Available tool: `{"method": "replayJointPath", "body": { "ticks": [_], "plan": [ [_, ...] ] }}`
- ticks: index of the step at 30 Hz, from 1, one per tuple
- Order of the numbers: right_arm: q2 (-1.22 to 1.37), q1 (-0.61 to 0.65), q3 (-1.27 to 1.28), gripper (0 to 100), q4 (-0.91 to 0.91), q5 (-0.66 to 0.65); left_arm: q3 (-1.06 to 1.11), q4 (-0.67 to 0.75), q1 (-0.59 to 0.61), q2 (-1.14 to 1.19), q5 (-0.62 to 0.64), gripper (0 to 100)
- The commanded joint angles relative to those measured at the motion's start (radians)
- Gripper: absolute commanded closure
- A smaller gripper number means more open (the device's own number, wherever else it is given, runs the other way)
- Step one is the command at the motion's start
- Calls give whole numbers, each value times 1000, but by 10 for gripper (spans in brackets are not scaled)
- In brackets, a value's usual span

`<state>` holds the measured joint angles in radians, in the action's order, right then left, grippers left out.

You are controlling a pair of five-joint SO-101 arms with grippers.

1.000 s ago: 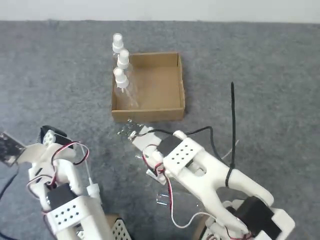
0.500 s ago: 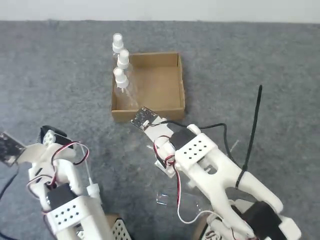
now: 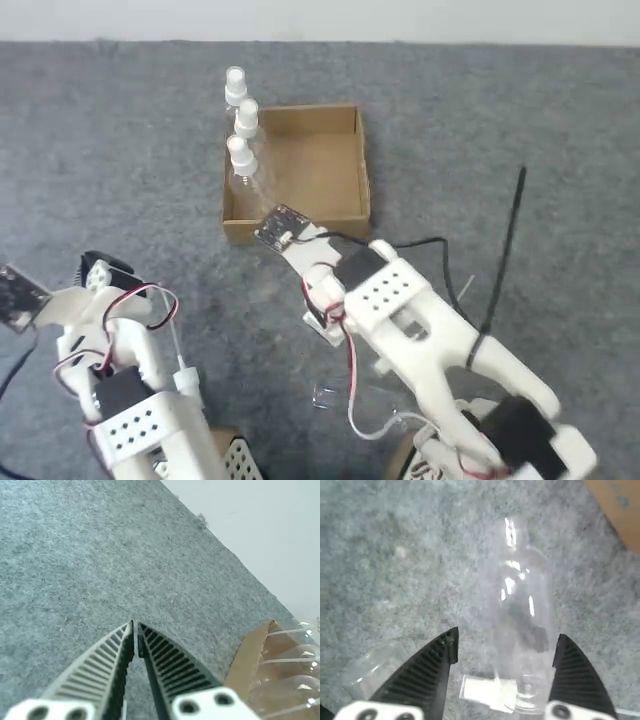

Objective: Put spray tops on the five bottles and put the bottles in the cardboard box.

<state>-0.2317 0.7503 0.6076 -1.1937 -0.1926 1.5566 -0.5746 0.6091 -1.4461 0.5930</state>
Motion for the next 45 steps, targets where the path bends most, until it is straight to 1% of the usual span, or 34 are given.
{"method": "replayJointPath", "body": {
  "ticks": [1, 4, 7, 9, 19, 22, 24, 26, 35, 40, 45],
  "plan": [
    [88, 7, -120, 742, -10, -15, -13, 35, 0, -14, -11, 985],
    [156, 7, -175, 742, -19, -23, -13, 35, 0, -14, -11, 985],
    [203, 2, -227, 744, -45, -91, -13, 35, 0, -14, -11, 985],
    [231, 1, -247, 745, -51, -110, -13, 35, 0, -14, -11, 985],
    [343, 7, -308, 741, -47, -114, -13, 35, 0, -14, -11, 985],
    [344, 8, -311, 707, -53, -115, -13, 35, -2, -14, -11, 985],
    [344, 8, -311, 673, -53, -161, -13, 35, -2, -14, -11, 985],
    [349, 8, -311, 664, -53, -221, -13, 35, -2, -14, -11, 985],
    [352, 22, -313, 699, -42, -393, -13, 35, -2, -14, -11, 985],
    [354, 50, -313, 699, -42, -404, -13, 35, -3, -14, -11, 985],
    [355, 45, -305, 700, -1, -404, -12, 35, -3, -14, -11, 985]
  ]
}}
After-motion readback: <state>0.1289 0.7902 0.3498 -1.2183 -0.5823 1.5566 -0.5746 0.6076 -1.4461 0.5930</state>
